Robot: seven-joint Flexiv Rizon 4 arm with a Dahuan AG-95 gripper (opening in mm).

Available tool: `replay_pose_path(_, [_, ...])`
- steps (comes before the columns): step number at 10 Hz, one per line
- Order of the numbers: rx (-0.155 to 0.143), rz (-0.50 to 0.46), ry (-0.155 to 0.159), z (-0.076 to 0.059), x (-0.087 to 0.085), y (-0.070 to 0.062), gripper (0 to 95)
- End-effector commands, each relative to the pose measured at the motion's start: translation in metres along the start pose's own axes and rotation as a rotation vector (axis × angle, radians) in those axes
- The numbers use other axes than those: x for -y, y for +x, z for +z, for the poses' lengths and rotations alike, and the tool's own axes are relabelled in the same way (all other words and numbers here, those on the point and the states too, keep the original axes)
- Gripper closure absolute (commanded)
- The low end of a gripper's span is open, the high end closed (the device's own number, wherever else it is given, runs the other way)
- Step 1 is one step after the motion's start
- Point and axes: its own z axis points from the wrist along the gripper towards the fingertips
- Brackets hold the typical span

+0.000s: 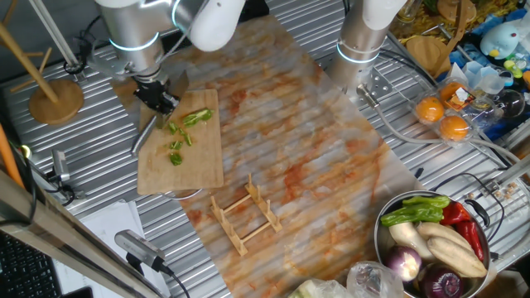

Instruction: Chop the chili peppers

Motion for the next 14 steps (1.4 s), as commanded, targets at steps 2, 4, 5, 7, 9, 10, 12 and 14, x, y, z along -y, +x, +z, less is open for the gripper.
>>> replay_pose_path(2, [-0.07, -0.123, -0.074, -0.014, -0.016, 0.005, 95.0])
replay_pose_path(4, [-0.094, -0.239, -0.138, -0.011, -0.022, 0.012, 95.0])
replay_pose_path(5, [-0.104, -0.269, -0.139, -0.009, -0.027, 0.017, 95.0])
replay_pose_path(7, [-0.1, -0.352, -0.132, -0.003, -0.044, 0.032, 95.0])
replay_pose_path(9, [-0.083, -0.459, -0.142, -0.001, -0.047, 0.033, 95.0])
replay_pose_path(10, [-0.081, -0.529, -0.141, 0.0, -0.049, 0.033, 95.0])
replay_pose_path(12, [-0.071, -0.638, -0.123, 0.005, -0.054, 0.032, 95.0])
replay_pose_path(14, [-0.068, -0.686, -0.113, 0.01, -0.053, 0.028, 95.0])
